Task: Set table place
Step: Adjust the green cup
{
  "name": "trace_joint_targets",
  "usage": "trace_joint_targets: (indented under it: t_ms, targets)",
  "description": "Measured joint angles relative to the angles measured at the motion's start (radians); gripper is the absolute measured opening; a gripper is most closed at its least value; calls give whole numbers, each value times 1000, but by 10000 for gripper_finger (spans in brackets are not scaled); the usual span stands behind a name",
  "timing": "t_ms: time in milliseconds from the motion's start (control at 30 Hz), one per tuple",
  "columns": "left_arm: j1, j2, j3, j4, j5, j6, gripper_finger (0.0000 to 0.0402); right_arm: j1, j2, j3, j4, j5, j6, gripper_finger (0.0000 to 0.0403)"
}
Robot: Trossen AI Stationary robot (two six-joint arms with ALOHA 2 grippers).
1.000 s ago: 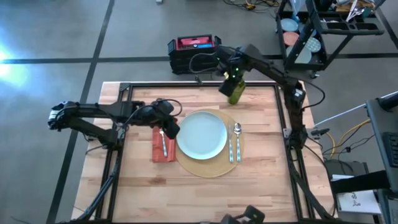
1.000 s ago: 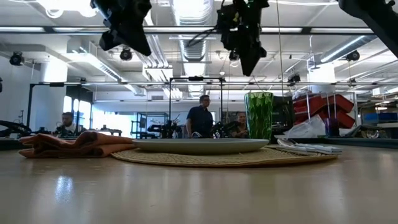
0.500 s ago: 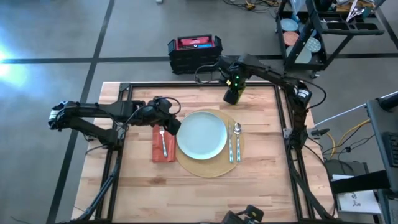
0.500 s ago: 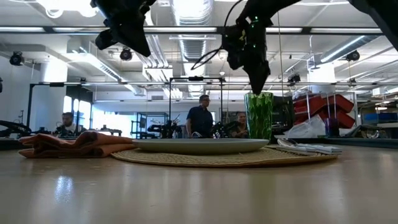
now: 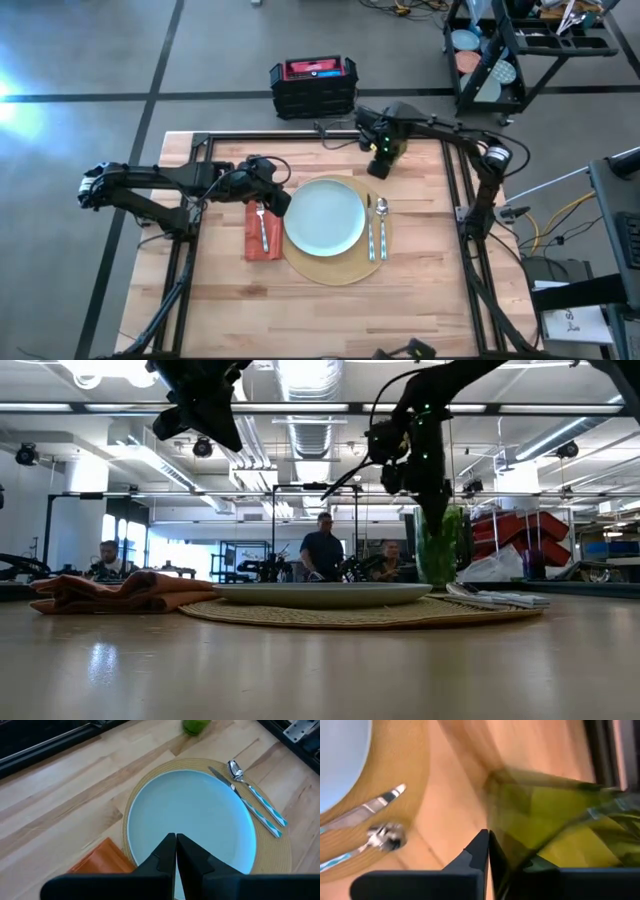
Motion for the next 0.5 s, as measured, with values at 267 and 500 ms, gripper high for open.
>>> trace_joint_targets:
  t_ms: [267,500]
  targets:
    - [1,0,0,-2,1,9,0,55,-236,-203,2,-73,105,2]
    - [24,0,0,-2,1,42,0,154,-335,-300,0,-81,220,1]
